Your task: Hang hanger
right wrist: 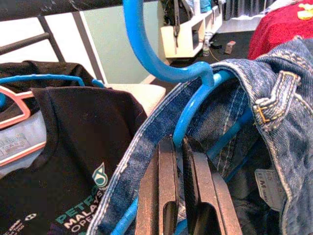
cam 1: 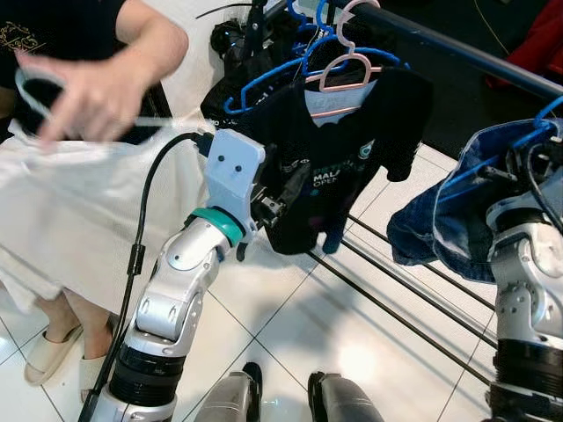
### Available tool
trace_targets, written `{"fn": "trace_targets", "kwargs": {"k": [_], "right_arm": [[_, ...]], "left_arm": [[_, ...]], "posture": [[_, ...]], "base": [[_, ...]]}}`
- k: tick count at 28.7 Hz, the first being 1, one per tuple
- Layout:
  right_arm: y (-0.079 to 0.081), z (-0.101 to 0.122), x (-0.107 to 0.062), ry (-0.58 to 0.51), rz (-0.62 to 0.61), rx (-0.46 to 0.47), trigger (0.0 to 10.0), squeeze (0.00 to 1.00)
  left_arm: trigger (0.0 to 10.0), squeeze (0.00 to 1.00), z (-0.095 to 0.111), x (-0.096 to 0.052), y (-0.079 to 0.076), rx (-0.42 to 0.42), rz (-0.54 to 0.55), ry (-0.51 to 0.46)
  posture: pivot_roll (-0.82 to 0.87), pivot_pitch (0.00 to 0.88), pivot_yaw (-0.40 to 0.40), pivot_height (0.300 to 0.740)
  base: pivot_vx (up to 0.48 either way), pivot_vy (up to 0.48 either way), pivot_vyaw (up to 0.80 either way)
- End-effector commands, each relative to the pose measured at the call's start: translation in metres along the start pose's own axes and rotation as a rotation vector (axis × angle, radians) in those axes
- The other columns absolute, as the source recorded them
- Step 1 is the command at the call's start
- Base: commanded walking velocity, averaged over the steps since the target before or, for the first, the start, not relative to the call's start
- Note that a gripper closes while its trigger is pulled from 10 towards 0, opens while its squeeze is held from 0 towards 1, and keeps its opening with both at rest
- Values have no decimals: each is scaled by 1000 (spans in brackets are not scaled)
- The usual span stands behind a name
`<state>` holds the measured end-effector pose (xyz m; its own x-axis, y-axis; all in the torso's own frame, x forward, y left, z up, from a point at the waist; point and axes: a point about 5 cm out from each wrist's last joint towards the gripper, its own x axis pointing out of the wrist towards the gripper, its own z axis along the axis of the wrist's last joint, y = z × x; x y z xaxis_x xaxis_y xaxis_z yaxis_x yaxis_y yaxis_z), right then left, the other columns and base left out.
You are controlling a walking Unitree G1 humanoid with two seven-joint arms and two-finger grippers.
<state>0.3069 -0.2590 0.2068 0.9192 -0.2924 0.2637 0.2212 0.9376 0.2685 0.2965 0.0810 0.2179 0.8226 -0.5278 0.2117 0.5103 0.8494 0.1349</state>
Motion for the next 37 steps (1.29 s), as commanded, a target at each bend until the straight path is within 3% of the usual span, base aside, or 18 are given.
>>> {"fn": "trace_targets", "kwargs": {"k": [1,5,6,11,12,13,14,23,24,25,26,37], "right_arm": [[-4,1,1,-4,-13,13,0,0],[-4,1,1,-6,-10,15,0,0],[-3,2,1,-6,-7,16,10000,0],[-2,1,3,-5,-3,13,10000,0],[-1,0,4,-4,4,13,10000,212],[-1,0,4,-4,4,13,10000,212],[1,-1,5,-1,18,22,10000,1000],[7,-4,15,22,60,46,10000,1000],[7,-4,18,33,73,59,10000,557],[7,-4,18,33,73,59,10000,557],[7,-4,22,42,86,75,10000,0],[11,1,33,47,160,125,10000,0]], "left_arm": [[10000,0,-4,-1,-2,-2,-5,17],[10000,0,-4,0,-2,-1,-7,17],[10000,0,-4,0,-2,0,-8,17],[10000,0,-3,0,-1,4,-12,17],[10000,0,-3,0,-1,5,-12,16],[10000,0,-3,0,-1,5,-12,16],[10000,0,-3,1,-1,7,-12,16],[10000,0,-2,1,1,13,-3,16],[10000,0,-2,0,1,15,-1,15],[10000,0,-2,0,1,15,-1,15],[10000,0,-2,0,2,17,1,14],[10000,0,-1,1,3,21,2,12]], "posture": [[-91,104,44,740],[-91,104,45,740],[-92,103,47,740],[-89,98,51,740],[-89,98,51,740],[-89,98,51,740],[-82,96,51,740],[-69,90,49,740],[-69,90,49,740],[-69,90,49,740],[-68,87,49,740],[-65,87,52,740]], "base": [[0,0,0],[0,0,0],[0,0,0],[0,0,0],[0,0,0],[0,0,0],[0,0,0],[0,0,0],[0,0,0],[0,0,0],[0,0,0],[0,0,0]]}}
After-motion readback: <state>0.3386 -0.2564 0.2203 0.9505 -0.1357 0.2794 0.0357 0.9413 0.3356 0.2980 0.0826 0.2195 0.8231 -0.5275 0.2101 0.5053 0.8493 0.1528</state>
